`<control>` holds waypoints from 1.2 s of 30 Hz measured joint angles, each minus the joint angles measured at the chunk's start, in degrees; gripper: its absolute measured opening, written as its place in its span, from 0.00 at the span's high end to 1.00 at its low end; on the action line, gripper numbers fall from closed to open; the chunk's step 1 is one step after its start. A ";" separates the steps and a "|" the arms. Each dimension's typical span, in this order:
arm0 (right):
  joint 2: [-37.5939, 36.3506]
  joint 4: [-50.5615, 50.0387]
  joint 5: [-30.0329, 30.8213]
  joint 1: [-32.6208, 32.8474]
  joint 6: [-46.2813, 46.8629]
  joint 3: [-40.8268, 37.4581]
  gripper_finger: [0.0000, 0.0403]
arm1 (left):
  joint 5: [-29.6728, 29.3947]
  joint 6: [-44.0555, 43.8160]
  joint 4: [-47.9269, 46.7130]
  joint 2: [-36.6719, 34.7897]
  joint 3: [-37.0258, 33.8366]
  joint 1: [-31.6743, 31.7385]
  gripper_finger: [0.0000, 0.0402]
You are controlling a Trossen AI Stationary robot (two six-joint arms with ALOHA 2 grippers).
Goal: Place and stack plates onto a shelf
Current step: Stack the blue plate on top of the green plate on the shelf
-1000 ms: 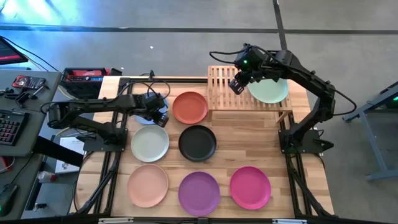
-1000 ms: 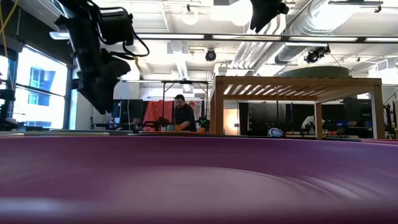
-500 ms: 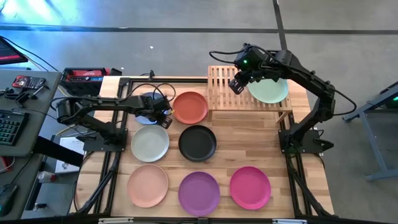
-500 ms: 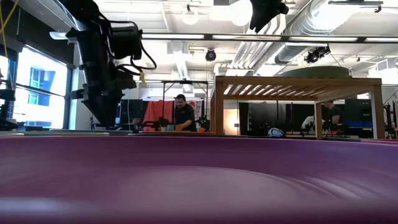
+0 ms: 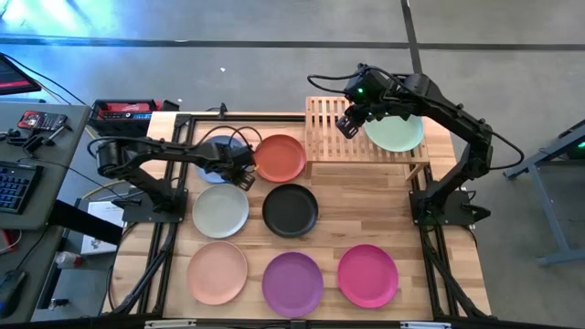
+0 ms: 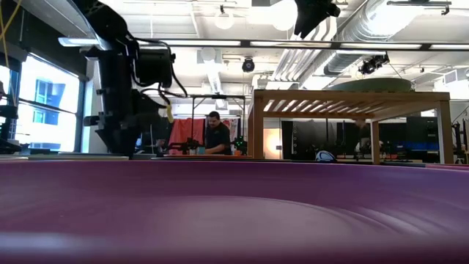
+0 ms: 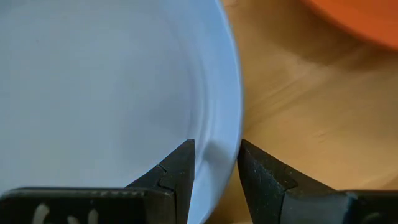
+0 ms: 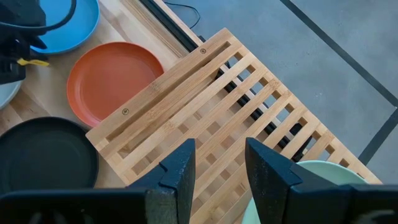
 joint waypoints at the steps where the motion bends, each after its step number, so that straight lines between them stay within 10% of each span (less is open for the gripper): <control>1: 0.00 0.00 0.00 -0.02 -0.01 0.00 0.72 | 0.00 0.00 -0.01 0.32 0.00 0.00 0.73; 15: 0.01 -0.02 0.00 -0.02 0.14 0.00 0.72 | -1.35 3.84 -0.01 0.67 0.20 0.00 0.98; 36: 0.02 -0.28 -7.58 0.00 5.33 0.00 0.72 | -6.32 17.77 -23.38 0.83 20.38 -8.65 1.00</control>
